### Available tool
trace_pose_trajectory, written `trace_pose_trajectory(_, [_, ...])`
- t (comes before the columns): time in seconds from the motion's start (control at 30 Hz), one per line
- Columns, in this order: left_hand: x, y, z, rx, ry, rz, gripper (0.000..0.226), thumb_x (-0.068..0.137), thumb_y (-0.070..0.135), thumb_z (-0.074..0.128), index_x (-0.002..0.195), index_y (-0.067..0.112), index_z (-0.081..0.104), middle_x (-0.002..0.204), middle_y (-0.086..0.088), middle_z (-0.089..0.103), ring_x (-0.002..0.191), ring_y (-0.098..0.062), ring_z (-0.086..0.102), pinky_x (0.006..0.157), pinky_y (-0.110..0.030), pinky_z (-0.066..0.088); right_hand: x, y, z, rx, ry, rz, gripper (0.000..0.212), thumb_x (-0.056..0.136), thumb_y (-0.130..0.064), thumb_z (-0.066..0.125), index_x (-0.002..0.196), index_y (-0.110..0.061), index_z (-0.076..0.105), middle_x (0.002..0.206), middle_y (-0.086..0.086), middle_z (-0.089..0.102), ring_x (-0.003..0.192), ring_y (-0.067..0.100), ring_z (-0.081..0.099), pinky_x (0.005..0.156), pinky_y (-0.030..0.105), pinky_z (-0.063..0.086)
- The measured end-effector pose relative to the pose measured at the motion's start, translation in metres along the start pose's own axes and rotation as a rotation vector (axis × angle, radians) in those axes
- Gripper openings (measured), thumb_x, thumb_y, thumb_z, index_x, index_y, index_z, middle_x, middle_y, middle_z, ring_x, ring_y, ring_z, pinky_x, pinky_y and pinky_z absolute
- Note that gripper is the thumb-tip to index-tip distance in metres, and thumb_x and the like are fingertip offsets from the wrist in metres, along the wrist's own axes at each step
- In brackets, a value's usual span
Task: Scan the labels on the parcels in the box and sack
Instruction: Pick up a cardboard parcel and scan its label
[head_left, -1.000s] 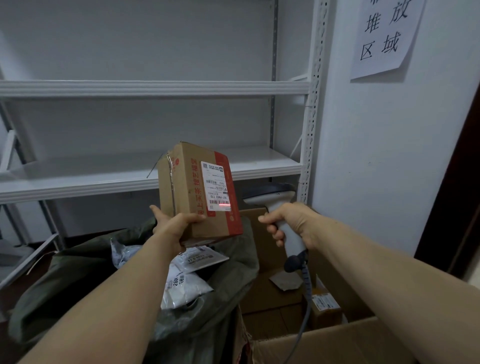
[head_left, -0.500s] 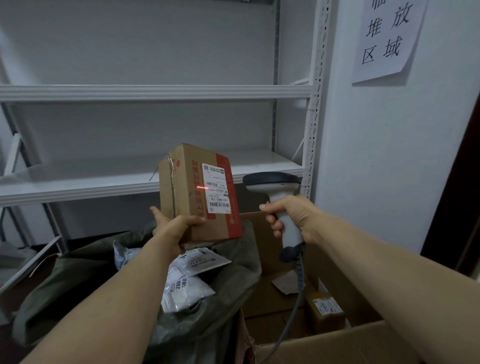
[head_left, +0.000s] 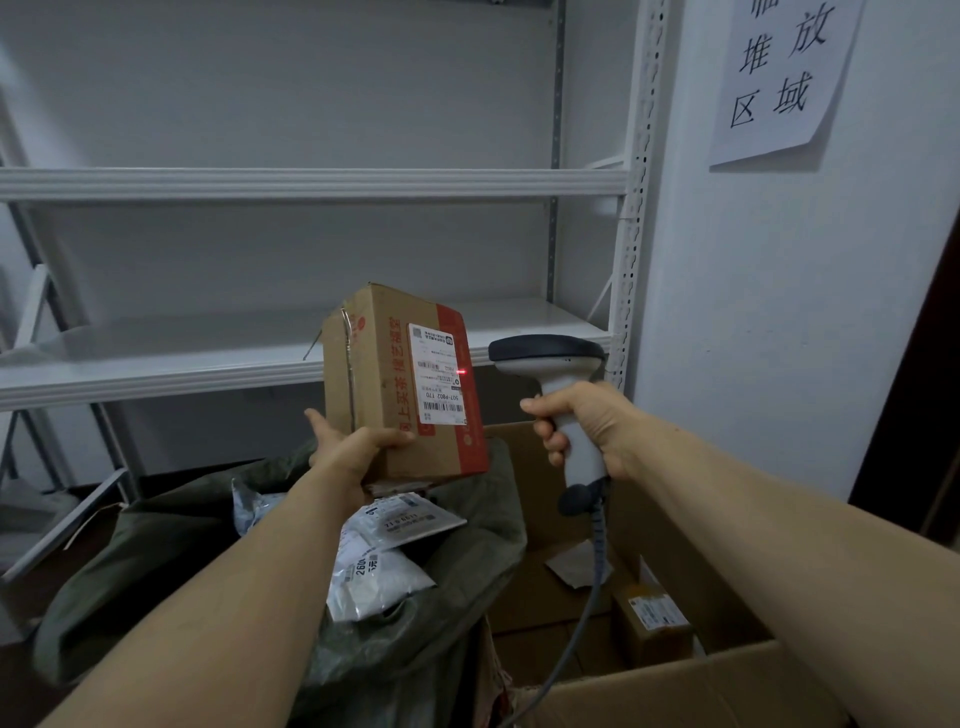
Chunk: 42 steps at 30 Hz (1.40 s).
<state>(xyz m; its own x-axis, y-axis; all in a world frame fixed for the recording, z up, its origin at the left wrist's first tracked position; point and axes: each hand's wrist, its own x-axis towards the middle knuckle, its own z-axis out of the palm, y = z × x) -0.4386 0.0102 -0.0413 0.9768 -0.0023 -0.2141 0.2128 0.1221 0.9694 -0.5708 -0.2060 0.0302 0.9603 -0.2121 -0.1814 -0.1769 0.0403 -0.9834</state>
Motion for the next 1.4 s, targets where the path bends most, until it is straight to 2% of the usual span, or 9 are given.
trace_pose_trajectory(0.13, [-0.001,0.001,-0.001,0.005,0.005,-0.002,0.144,0.053,-0.002,0.085,0.144,0.049,-0.014,0.145,-0.013,0.035,0.114,-0.039,0.052,0.054,-0.046,0.056,0.001,-0.001,0.001,0.005,0.003,-0.006,0.016,0.081,-0.011,0.070,0.074,-0.009,0.056,0.055,0.004,0.054,0.040,0.011,0.044,0.043,0.023,0.043])
trace_pose_trajectory(0.4, [-0.005,0.001,0.001,0.009,0.007,0.004,0.142,0.054,-0.002,0.084,0.144,0.048,-0.014,0.144,-0.013,0.036,0.115,-0.039,0.051,0.079,-0.061,0.051,0.004,0.001,0.002,0.001,0.005,0.004,0.015,0.081,-0.012,0.071,0.077,-0.009,0.057,0.056,0.004,0.055,0.040,0.011,0.045,0.043,0.023,0.043])
trace_pose_trajectory(0.57, [-0.008,0.002,0.001,-0.020,-0.015,0.006,0.137,0.061,-0.005,0.079,0.145,0.046,-0.015,0.141,-0.012,0.039,0.107,-0.035,0.054,0.068,-0.051,0.054,0.005,0.002,0.001,-0.005,-0.014,-0.003,0.014,0.080,-0.012,0.071,0.078,-0.008,0.058,0.057,0.005,0.056,0.041,0.011,0.046,0.043,0.023,0.044])
trace_pose_trajectory(0.7, [-0.005,0.005,-0.003,-0.029,0.001,0.010,0.139,0.058,-0.003,0.082,0.145,0.047,-0.014,0.140,-0.012,0.041,0.111,-0.036,0.054,0.078,-0.059,0.052,0.003,0.009,-0.003,-0.065,-0.063,0.068,0.012,0.081,-0.010,0.070,0.077,-0.008,0.058,0.056,0.004,0.055,0.039,0.011,0.045,0.043,0.022,0.042])
trace_pose_trajectory(0.83, [-0.007,0.005,-0.005,-0.023,0.005,0.022,0.133,0.065,-0.005,0.078,0.147,0.041,-0.016,0.142,-0.012,0.040,0.107,-0.033,0.052,0.065,-0.046,0.052,0.002,0.014,-0.004,-0.115,-0.108,0.110,0.012,0.083,-0.011,0.067,0.075,-0.009,0.058,0.055,0.003,0.053,0.039,0.010,0.044,0.044,0.022,0.042])
trace_pose_trajectory(1.0, [-0.007,0.004,-0.004,-0.047,0.020,0.015,0.132,0.064,-0.007,0.077,0.147,0.043,-0.014,0.139,-0.014,0.042,0.110,-0.037,0.053,0.074,-0.056,0.052,0.005,0.013,-0.002,-0.132,-0.123,0.108,0.015,0.083,-0.012,0.067,0.072,-0.010,0.057,0.054,0.003,0.053,0.037,0.010,0.044,0.045,0.023,0.041])
trace_pose_trajectory(1.13, [-0.010,0.004,-0.004,-0.043,0.007,0.017,0.131,0.065,-0.007,0.076,0.147,0.042,-0.014,0.138,-0.014,0.042,0.107,-0.035,0.054,0.068,-0.052,0.053,0.004,0.012,-0.002,-0.124,-0.121,0.100,0.014,0.082,-0.012,0.067,0.073,-0.009,0.057,0.054,0.002,0.053,0.037,0.010,0.044,0.044,0.023,0.041])
trace_pose_trajectory(1.27, [-0.009,0.006,-0.004,-0.054,0.008,0.006,0.133,0.065,-0.007,0.077,0.147,0.042,-0.016,0.139,-0.015,0.042,0.110,-0.037,0.053,0.077,-0.057,0.052,0.003,0.013,-0.001,-0.110,-0.100,0.095,0.014,0.082,-0.012,0.067,0.074,-0.009,0.057,0.054,0.002,0.053,0.038,0.009,0.044,0.044,0.022,0.041])
trace_pose_trajectory(1.4, [-0.010,0.006,-0.003,-0.047,0.011,-0.004,0.135,0.063,-0.006,0.078,0.146,0.045,-0.016,0.138,-0.015,0.043,0.109,-0.037,0.054,0.076,-0.059,0.052,0.003,0.012,0.000,-0.091,-0.094,0.101,0.015,0.082,-0.013,0.067,0.073,-0.010,0.056,0.054,0.002,0.054,0.038,0.010,0.044,0.044,0.023,0.041])
